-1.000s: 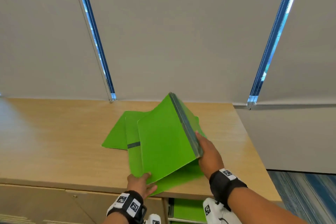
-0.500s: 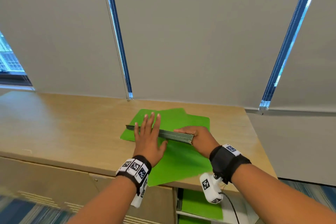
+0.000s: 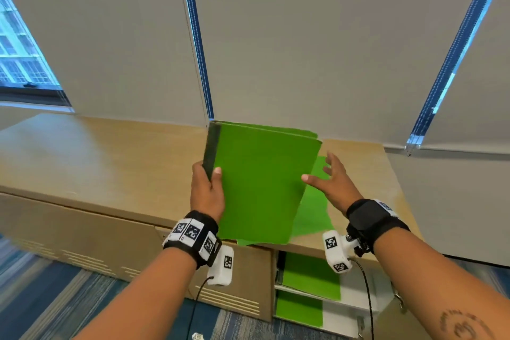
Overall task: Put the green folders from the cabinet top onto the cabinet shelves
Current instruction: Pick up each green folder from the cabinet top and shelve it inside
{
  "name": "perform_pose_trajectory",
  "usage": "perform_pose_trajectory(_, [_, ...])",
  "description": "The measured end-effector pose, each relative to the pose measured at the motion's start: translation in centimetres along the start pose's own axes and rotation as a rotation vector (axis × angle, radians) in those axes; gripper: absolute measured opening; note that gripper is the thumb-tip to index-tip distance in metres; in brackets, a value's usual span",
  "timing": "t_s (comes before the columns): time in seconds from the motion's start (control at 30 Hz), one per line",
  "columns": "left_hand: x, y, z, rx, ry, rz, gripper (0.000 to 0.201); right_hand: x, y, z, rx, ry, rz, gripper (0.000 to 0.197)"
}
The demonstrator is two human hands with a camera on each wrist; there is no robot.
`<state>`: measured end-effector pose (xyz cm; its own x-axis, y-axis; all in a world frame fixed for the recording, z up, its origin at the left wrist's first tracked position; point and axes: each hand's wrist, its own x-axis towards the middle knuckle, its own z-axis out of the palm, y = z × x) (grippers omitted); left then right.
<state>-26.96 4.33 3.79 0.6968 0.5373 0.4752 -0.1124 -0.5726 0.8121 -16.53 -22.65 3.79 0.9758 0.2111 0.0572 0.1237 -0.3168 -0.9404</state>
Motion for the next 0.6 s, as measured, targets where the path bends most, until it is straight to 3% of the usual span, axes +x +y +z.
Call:
perform_pose_trajectory(0.1, [-1.8,0.5,0.3,-0.131,-0.022,-0.164,0.014,-2.6,2.4,0.7,0.155,-0.169,0.103,0.067])
perform_pose_trajectory(0.17, [-3.2,-0.3,0.8,-0.136,-0.052,-0.242,0.016,-4.5,4.3,1.2,0.164,-0.179,0.142,0.051])
perform_pose_trajectory(0.27, [-6.1,-2.6,1.6,-0.163,-0.109,-0.384,0.015,-7.1,7.0,1.6,0.181,-0.167,0.220,0.051])
perform_pose_trajectory(0.4, [-9.9,-4.5,2.1,-0.235,-0.183,-0.529,0.011,-9.5,10.1,2.7,0.127,-0.136,0.304,0.023])
perform_pose_trajectory(0.6, [-15.8,-10.3,1.9,-0.281,-0.281,-0.783,0.022,-13.8,16.2,5.1,0.029,-0.161,0.464,0.022])
